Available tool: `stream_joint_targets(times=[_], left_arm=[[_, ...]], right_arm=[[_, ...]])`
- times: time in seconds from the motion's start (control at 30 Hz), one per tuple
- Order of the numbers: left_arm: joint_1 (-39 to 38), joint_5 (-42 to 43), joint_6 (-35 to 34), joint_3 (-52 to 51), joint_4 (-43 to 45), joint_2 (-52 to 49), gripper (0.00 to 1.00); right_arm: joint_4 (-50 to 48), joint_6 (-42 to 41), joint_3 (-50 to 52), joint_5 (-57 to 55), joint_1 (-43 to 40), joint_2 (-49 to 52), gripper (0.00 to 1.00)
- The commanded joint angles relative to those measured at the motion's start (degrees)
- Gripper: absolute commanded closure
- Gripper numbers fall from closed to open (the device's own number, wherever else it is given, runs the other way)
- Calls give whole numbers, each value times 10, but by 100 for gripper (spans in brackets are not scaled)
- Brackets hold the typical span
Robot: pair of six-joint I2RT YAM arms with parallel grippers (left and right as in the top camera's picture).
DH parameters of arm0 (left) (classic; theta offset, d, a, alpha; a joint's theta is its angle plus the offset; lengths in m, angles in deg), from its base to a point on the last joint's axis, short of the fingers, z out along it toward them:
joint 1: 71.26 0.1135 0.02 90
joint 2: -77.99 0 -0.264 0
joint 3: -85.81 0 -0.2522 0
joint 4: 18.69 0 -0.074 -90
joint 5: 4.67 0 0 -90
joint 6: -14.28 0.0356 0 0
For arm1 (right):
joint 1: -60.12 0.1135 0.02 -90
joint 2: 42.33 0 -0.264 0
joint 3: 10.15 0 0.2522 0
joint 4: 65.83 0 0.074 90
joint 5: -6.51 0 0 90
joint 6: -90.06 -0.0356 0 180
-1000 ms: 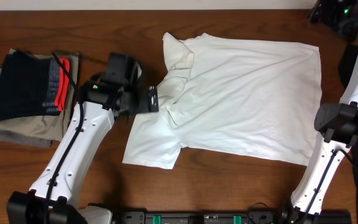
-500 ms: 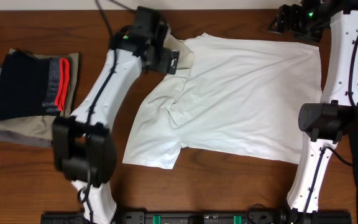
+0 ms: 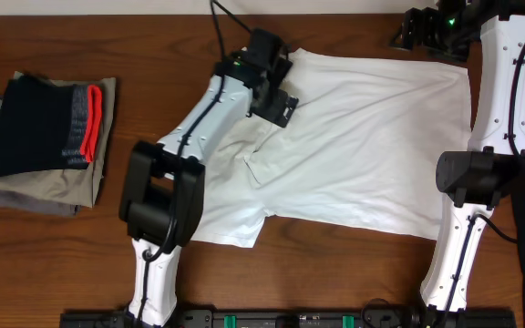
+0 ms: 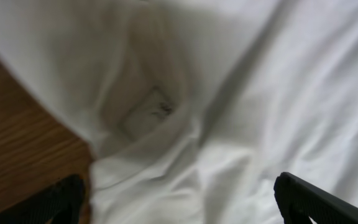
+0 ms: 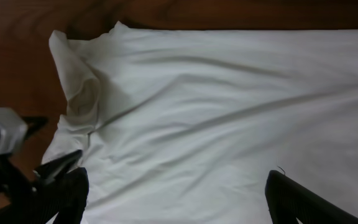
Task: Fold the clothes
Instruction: 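Grasp the shirt's collar with the left gripper and pull it up-left to smooth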
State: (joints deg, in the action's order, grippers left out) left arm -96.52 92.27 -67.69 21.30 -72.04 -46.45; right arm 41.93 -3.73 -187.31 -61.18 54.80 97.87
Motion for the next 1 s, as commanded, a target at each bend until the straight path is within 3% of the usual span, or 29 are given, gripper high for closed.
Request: stream_joint_targets(times=[0.0, 0.47, 0.67, 0.83, 0.97], left_arm=[[2, -3, 13, 9, 5, -20, 1], [11, -77, 34, 9, 26, -57, 1], [18, -77, 38, 9, 31, -71, 22], [26, -105, 37, 9, 35, -82, 47], [36, -144, 34, 9, 44, -80, 54]], right_arm=[[5, 9, -3, 0, 9, -4, 11], [10, 9, -3, 0, 9, -4, 11], [15, 9, -3, -2, 9, -4, 11], [21, 9, -3, -16, 9, -4, 12], [21, 9, -3, -16, 9, -4, 12]])
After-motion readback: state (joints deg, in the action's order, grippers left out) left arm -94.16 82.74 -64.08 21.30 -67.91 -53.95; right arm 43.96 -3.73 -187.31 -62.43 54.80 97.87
